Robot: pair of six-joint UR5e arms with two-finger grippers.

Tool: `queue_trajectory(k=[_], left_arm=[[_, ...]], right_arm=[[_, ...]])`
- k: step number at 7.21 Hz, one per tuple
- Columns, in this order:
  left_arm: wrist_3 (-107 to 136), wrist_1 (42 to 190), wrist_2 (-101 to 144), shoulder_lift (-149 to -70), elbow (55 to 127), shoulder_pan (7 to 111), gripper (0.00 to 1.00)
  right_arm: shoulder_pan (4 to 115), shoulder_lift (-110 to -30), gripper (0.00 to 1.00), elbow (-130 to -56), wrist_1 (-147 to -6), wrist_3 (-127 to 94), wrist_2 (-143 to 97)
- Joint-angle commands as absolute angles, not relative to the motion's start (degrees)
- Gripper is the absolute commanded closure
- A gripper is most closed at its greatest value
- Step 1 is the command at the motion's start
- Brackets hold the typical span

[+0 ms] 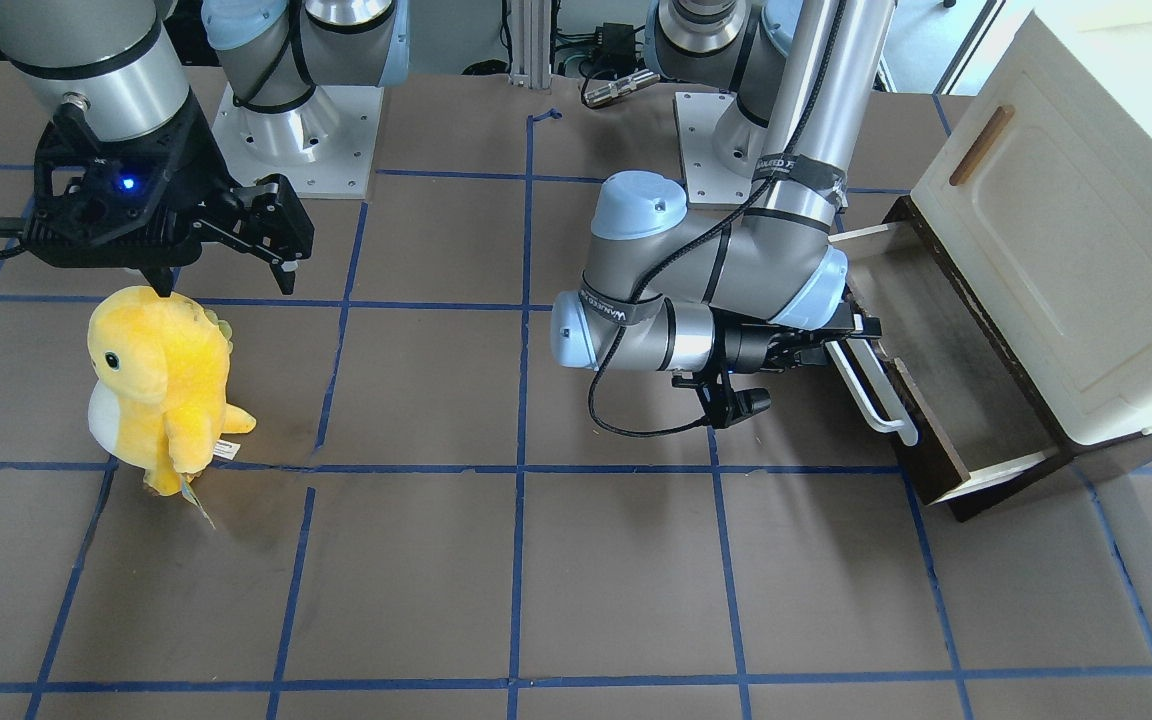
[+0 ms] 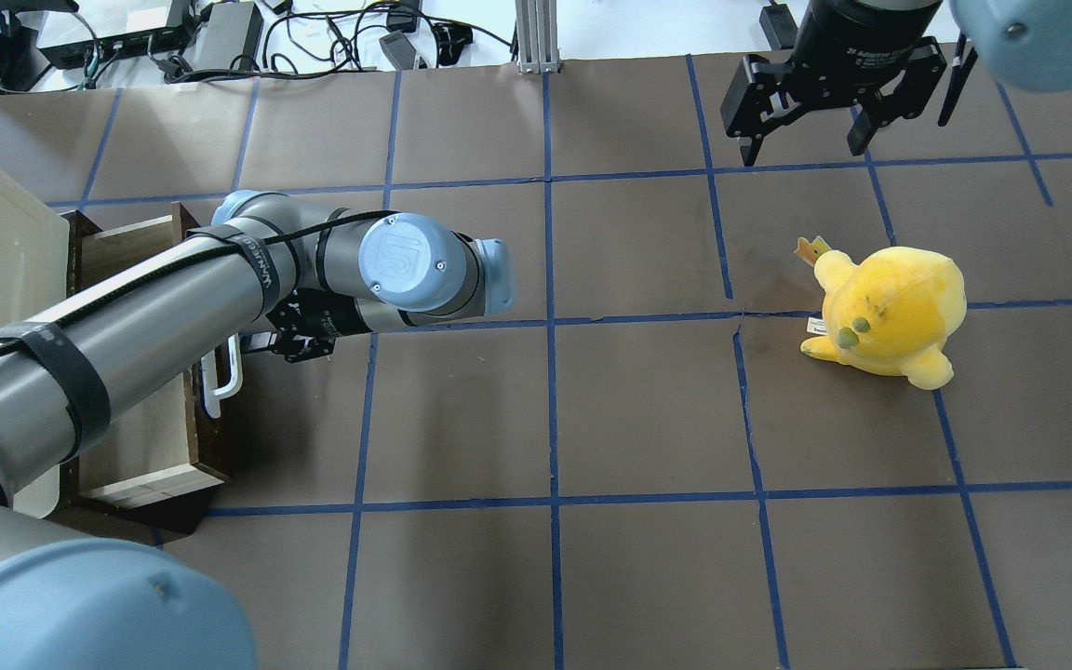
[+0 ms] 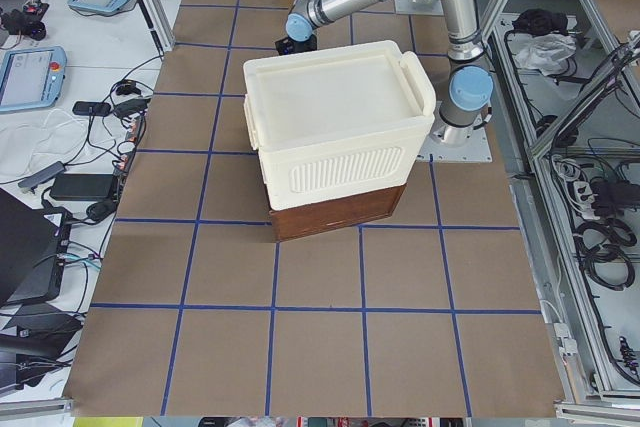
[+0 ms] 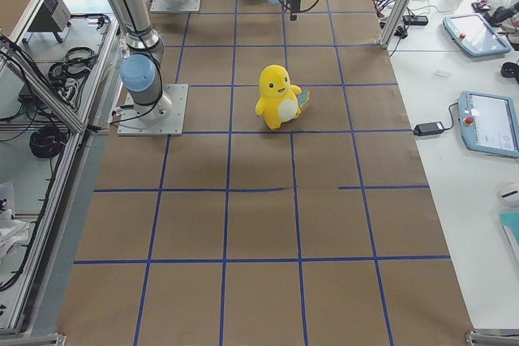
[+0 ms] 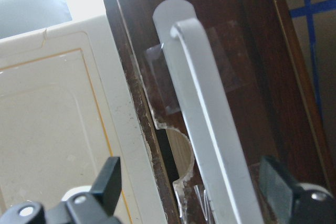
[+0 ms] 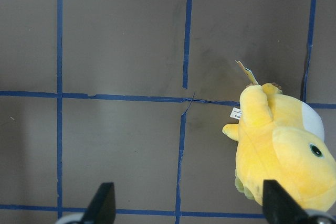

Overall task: Pull drawer sideways
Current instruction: 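Open the left gripper and lift it off the handle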

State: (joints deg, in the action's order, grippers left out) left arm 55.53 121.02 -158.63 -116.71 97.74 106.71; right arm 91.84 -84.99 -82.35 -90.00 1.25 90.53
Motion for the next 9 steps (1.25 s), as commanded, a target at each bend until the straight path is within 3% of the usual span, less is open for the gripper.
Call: queue_trajectory(k=[1, 3, 5, 9], left_arm=[[46.64, 120.5, -149.75, -110.34, 93.11, 107.14, 0.0], [34.35, 120.5, -134.87, -101.12, 86.59, 107.14, 0.0], [25.79, 114.74, -124.87, -94.08, 86.13, 106.18, 0.0], [13.56, 102.15, -101.73, -89.83, 85.78, 93.9, 0.0]], right_arm=[[91.85, -84.99, 0.0, -82.35, -90.0, 1.23, 90.53], [91.85, -84.99, 0.0, -82.35, -90.0, 1.23, 90.53], [91.85, -84.99, 0.0, -82.35, -90.0, 1.23, 90.53], [91.85, -84.99, 0.0, -82.35, -90.0, 1.23, 90.53]])
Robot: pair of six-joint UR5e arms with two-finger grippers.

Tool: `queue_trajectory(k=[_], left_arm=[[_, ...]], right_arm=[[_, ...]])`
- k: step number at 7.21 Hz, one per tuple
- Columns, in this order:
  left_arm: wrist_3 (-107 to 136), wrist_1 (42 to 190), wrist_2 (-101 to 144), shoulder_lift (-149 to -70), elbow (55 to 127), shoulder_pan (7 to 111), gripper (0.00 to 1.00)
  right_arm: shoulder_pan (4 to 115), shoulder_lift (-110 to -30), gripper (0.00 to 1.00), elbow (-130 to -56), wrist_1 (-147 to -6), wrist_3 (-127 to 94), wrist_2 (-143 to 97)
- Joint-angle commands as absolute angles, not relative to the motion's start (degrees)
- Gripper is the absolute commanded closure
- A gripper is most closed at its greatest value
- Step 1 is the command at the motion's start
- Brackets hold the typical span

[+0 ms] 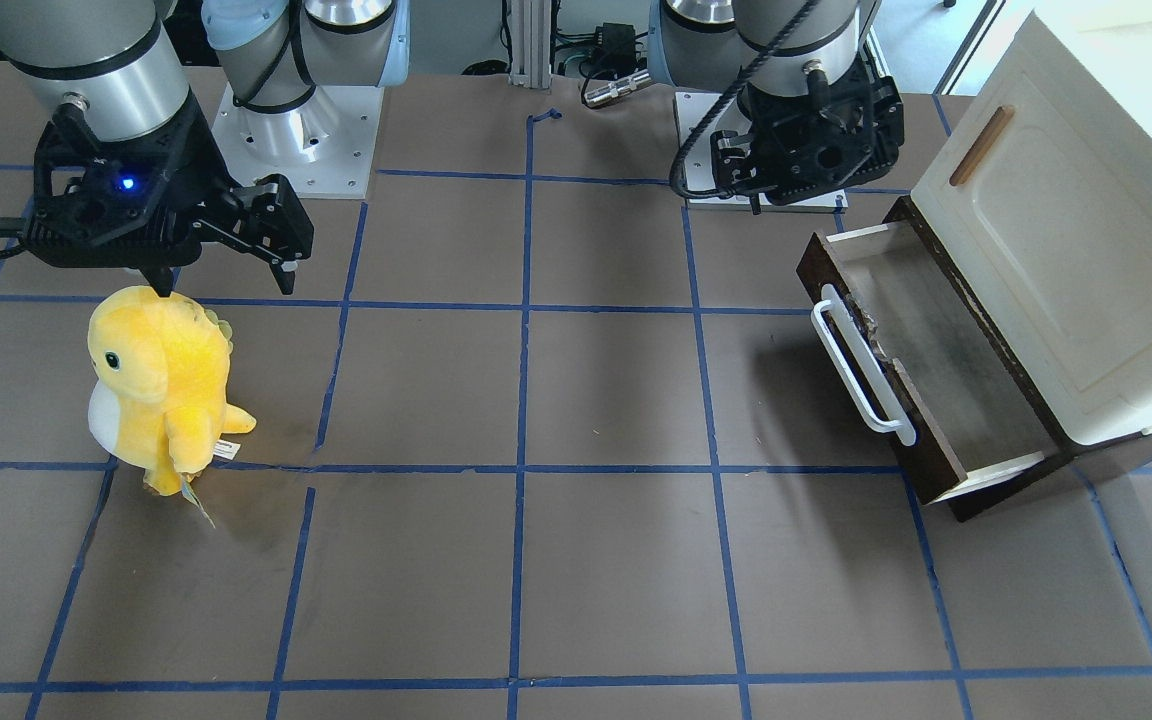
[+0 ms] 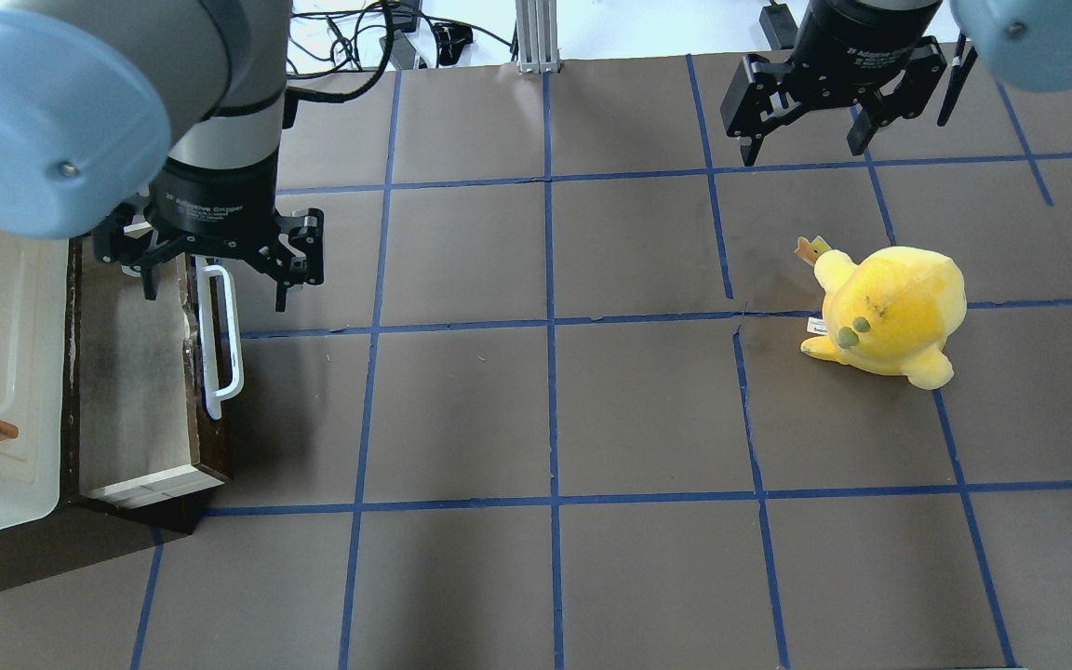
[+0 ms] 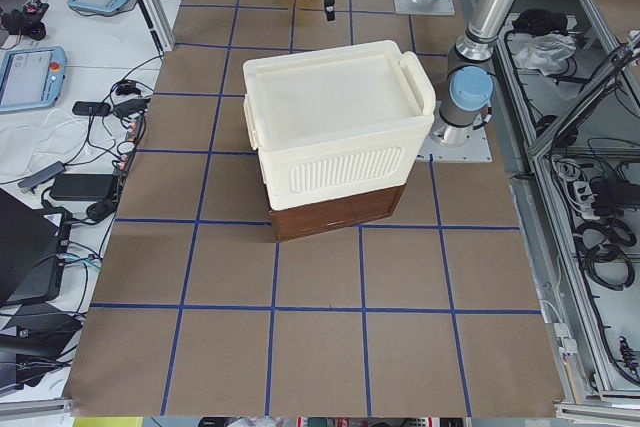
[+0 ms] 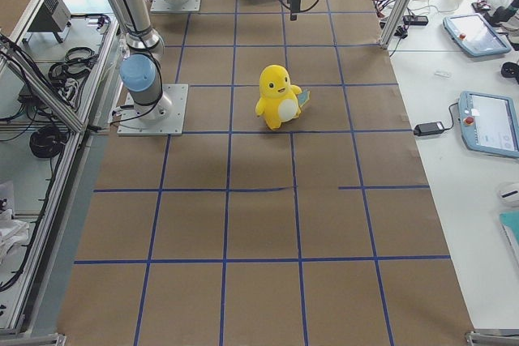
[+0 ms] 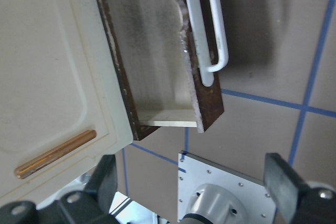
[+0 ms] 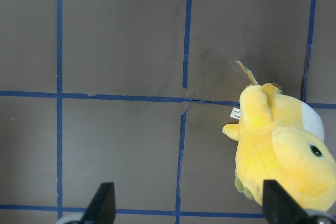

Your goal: Pull drawer sideways

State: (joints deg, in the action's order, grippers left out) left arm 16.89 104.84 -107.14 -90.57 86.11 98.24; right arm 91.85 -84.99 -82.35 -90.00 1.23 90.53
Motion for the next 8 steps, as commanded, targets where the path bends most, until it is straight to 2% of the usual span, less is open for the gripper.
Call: queue_trajectory(k=[1, 8], left_arm=[[10.93, 100.65, -96.56, -89.22, 85.87, 90.82, 0.0], [-1.12, 93.09, -89.47, -89.56, 88.77, 90.26, 0.0]], right_arm=[[91.85, -84.99, 0.0, -82.35, -90.0, 1.23, 90.61], [91.85, -84.99, 0.0, -82.35, -90.0, 1.23, 90.61]])
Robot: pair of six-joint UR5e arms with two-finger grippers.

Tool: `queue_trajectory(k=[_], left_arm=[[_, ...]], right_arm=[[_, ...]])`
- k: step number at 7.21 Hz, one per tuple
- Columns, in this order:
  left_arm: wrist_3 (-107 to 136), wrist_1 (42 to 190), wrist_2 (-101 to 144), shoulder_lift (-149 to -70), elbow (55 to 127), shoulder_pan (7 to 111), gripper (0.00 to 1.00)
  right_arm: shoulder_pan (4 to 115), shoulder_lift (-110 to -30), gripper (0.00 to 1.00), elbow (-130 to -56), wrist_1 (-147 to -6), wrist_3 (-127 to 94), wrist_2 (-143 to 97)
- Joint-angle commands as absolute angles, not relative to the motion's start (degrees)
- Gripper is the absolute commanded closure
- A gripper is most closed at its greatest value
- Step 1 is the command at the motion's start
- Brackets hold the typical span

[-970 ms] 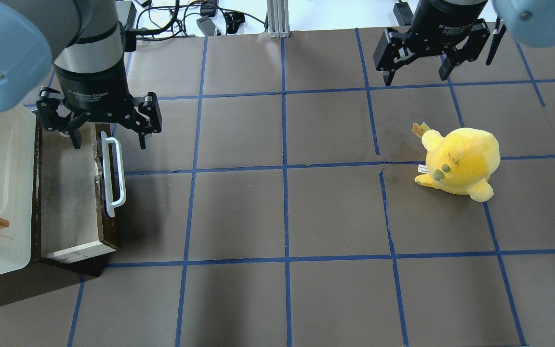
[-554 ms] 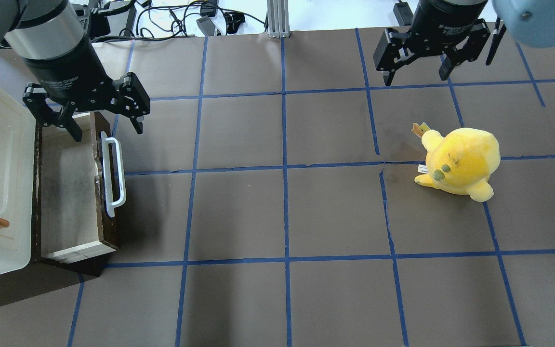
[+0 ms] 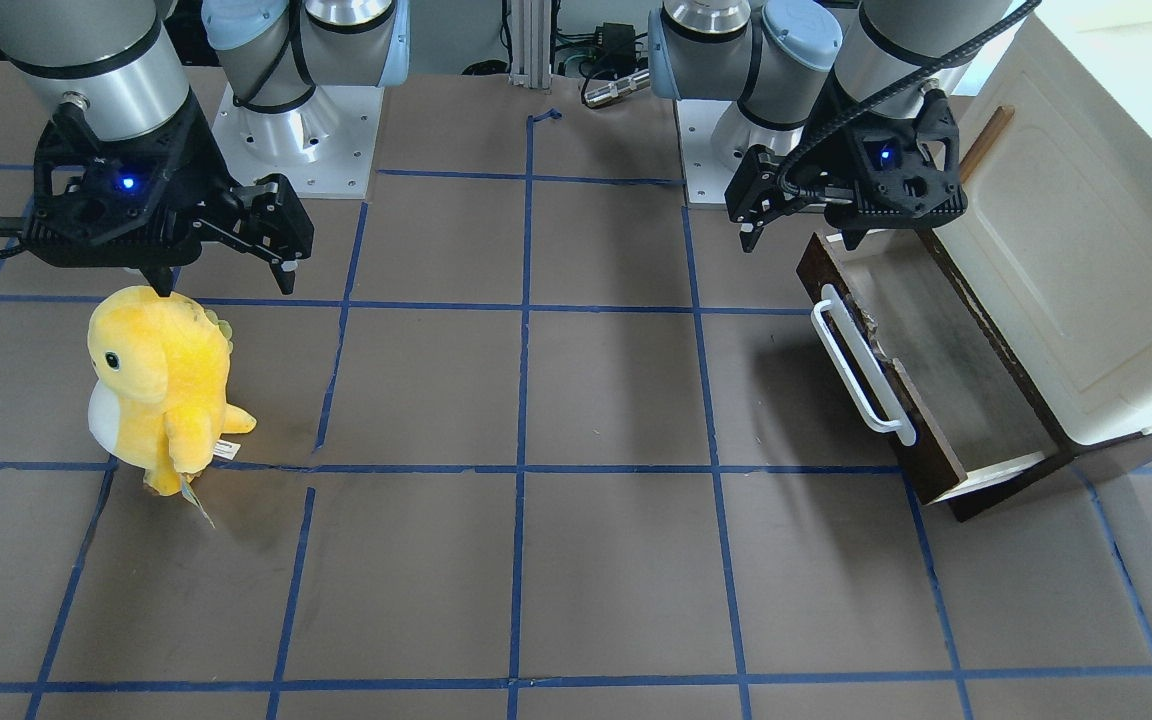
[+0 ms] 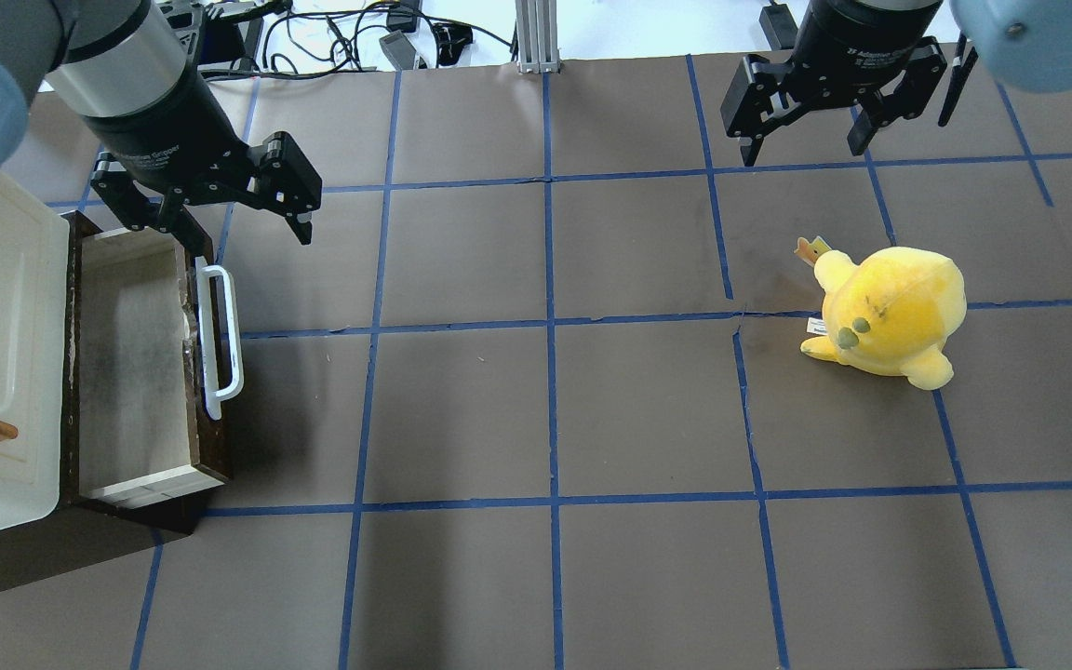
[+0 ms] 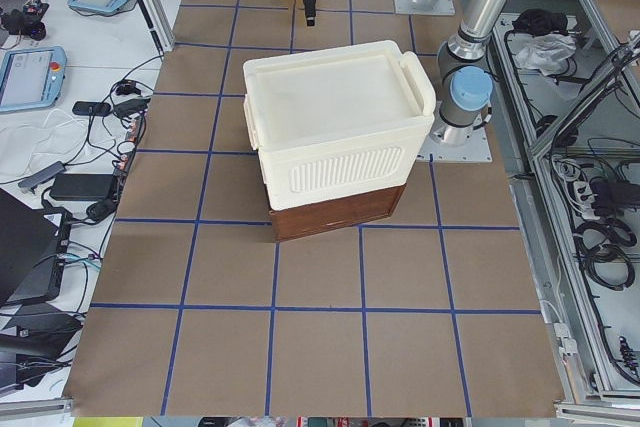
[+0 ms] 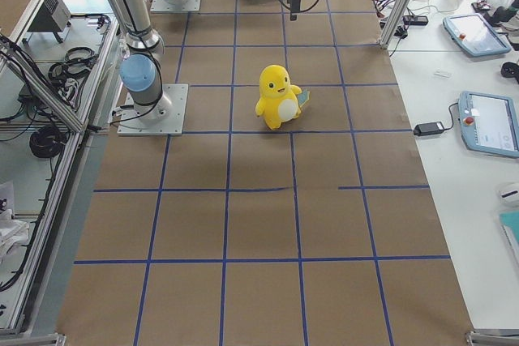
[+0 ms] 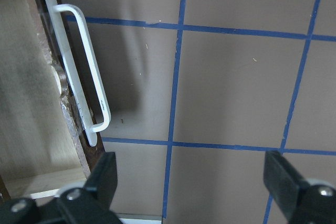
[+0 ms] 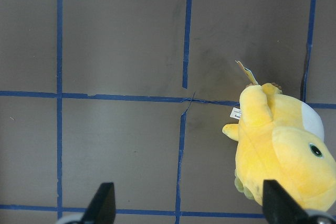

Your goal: Pull drawer sideways

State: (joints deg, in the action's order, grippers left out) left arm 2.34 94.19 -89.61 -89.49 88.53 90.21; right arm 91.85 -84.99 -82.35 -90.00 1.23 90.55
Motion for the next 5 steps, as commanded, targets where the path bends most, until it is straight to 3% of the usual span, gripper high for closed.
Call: queue_trajectory(k=[1, 5], left_arm=[[-2.27, 91.77, -89.39, -90.0, 88.77, 90.26, 0.0], [-3.34, 91.58, -89.47, -90.0, 88.68, 90.26, 0.0]], right_arm=[[91.85, -84.99, 0.0, -82.35, -90.0, 1.23, 90.53], [91.85, -84.99, 0.0, -82.35, -90.0, 1.23, 90.53]])
